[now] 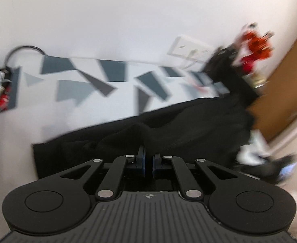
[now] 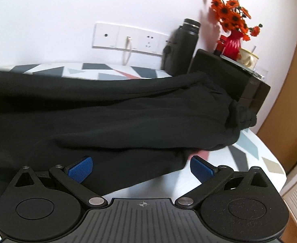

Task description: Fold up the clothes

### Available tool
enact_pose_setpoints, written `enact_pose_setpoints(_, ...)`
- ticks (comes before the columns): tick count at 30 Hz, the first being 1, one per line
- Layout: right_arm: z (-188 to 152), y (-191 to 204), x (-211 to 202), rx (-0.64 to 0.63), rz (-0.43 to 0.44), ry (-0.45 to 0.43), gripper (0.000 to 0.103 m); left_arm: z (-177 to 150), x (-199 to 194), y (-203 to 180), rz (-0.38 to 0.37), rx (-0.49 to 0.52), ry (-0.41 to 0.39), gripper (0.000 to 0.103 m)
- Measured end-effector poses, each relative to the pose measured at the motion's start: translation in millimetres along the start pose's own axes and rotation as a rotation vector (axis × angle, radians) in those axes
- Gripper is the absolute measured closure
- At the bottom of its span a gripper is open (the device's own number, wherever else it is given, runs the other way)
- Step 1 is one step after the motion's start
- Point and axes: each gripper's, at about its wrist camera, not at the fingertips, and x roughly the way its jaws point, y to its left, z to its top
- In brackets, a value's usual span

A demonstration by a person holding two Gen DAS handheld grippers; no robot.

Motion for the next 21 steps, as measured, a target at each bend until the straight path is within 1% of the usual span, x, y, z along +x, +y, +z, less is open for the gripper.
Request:
enact_pose_setpoints(3,2.0,9.7,-0.3,0.022,-0.013,0.0,0.001,10.1,-25.0,0.9,-0.168,-0.077,0.018,0.097)
enact_pose_setpoints(4,2.8,12.6,1.0,0.024,-0.02,0.0,0.001,12.1,-25.3,8.6,-0.191,-0.102,0.027,0.097)
enact_pose_setpoints(8,5.0,18.9,11.8,0.029,-0.049,0.025,0.001,9.8,-1.9,64.9,-0.168,-0.255,0.077,0.097)
enact_pose_setpoints(9,6.2,18.8,13.7,0.037,-0.052,0.035,0.001,7.5,6.5,79.6,-0.134,-0.283,0.088,0.097)
enact_pose_setpoints(11,9.1,16.6,14.8,0.062,-0.05,0.046,0.002,-1.2,30.0,110.3,0.008,-0.311,0.111,0.097)
enact_pose_setpoints(12,10.7,14.2,13.8,0.08,-0.043,0.045,0.002,-5.2,40.6,122.9,0.059,-0.318,0.117,0.097)
enact_pose_setpoints(13,11.7,10.8,12.7,0.091,-0.037,0.041,0.004,-7.9,48.7,129.7,0.084,-0.312,0.117,0.096)
enact_pose_setpoints(15,13.2,5.0,9.8,0.099,-0.042,0.032,0.006,-9.0,59.2,132.0,0.119,-0.288,0.108,0.096)
enact_pose_setpoints(17,15.5,-2.5,6.1,0.12,-0.043,0.027,0.016,-6.4,64.0,128.6,0.14,-0.249,0.102,0.096)
enact_pose_setpoints(18,16.6,-8.0,3.5,0.155,-0.021,0.02,0.018,-5.0,66.0,126.9,0.151,-0.229,0.099,0.096)
enact_pose_setpoints(21,20.7,-22.0,-2.7,0.277,0.041,0.002,0.018,-1.9,68.1,129.3,0.157,-0.217,0.094,0.096)
